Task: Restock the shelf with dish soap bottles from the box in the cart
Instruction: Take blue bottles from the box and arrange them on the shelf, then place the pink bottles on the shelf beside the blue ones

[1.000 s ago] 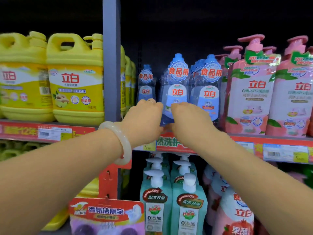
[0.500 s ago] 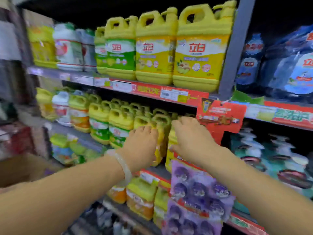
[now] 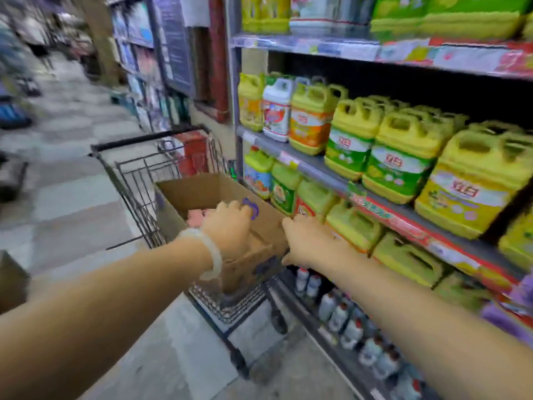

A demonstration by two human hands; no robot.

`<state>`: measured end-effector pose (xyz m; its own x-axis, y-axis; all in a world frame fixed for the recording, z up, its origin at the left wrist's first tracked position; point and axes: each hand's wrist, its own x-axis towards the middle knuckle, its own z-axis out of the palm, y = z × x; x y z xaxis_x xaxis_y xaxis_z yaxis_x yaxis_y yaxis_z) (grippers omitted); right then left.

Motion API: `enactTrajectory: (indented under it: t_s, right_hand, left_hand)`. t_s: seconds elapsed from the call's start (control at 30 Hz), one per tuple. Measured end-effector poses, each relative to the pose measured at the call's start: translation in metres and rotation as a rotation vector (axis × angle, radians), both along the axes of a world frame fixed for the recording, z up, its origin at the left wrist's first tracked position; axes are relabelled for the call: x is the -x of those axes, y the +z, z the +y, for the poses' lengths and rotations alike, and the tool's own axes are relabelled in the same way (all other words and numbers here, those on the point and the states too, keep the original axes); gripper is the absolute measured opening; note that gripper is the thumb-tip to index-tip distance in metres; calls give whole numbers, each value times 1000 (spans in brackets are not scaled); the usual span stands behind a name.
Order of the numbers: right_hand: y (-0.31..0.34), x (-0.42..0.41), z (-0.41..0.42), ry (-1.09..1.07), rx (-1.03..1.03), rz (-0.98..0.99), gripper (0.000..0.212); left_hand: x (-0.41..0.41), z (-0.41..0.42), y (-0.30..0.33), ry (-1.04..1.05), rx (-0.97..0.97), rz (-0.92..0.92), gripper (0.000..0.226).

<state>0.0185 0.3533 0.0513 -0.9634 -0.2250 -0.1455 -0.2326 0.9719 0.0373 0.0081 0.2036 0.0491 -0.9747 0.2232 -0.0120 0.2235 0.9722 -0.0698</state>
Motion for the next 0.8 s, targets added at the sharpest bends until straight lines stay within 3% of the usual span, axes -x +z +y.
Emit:
enactTrajectory:
  t_s: [0.2, 0.43, 0.67, 0.8]
  right_hand:
    - [-26, 55, -60, 35, 33, -80, 52]
    - [-49, 167, -86, 73, 68, -93, 56]
    - [-85, 280, -101, 36, 193, -200, 48]
    - [-133, 309, -104, -64, 241, -369, 49]
  left_hand:
    - [50, -74, -16, 101, -15, -63, 56]
    - [138, -111, -42, 175, 16, -111, 47]
    - [242, -130, -79, 232, -13, -269, 52]
    - [285, -138, -127, 219, -35, -408, 54]
